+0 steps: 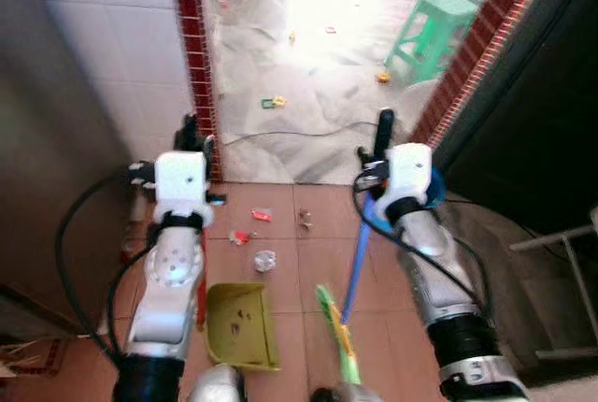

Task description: Sweep floor

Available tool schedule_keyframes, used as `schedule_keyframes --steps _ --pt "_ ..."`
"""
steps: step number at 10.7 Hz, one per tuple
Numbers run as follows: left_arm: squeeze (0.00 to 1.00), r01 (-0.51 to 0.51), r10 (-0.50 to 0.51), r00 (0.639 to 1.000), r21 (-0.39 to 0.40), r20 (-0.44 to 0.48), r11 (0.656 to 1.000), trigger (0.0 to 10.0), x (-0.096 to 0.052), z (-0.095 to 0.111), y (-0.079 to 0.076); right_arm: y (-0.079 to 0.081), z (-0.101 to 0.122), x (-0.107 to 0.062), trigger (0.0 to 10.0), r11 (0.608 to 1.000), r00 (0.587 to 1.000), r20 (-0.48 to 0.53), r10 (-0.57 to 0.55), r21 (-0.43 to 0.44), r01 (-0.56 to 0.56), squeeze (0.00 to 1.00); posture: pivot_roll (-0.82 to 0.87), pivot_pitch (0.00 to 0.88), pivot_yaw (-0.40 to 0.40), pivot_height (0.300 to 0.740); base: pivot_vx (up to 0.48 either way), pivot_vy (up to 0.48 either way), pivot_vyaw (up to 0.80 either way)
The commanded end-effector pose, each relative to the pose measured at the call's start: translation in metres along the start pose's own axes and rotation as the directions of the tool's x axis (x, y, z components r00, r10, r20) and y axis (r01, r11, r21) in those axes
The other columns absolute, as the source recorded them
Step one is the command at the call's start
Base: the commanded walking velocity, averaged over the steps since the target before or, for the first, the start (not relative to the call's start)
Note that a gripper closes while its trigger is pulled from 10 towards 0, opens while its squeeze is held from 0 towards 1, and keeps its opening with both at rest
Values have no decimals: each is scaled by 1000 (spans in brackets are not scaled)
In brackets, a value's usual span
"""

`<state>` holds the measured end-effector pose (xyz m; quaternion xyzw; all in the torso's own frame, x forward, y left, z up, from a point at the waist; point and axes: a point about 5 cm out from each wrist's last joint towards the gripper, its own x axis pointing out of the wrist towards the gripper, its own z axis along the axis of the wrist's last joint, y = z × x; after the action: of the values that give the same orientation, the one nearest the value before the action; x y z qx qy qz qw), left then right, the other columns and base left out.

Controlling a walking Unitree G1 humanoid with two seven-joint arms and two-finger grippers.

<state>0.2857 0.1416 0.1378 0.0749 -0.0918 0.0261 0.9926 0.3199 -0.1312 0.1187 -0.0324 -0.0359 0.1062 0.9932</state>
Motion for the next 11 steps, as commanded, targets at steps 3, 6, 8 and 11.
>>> schedule_keyframes --steps 3,6,8,11 --pt "0 -8 11 994 -26 111 1000 10000 6 27 4 -1 9 5 10000 1000 999 43 -19 -8 19 0 43 29 -69 740 247 412 0" --pt "0 24 -16 986 -44 167 999 10000 10 41 1 -7 12 6 10000 998 997 61 -46 -49 49 0 39 26 -70 740 356 251 0" --pt "0 35 -30 987 -30 160 999 10000 10 39 -1 -8 13 6 10000 997 996 66 -56 -57 60 0 39 23 -68 740 476 0 0" --pt "0 49 -46 989 -22 143 999 10000 8 36 -4 -8 13 6 10000 996 995 74 -62 -67 67 0 39 21 -67 740 456 0 0"
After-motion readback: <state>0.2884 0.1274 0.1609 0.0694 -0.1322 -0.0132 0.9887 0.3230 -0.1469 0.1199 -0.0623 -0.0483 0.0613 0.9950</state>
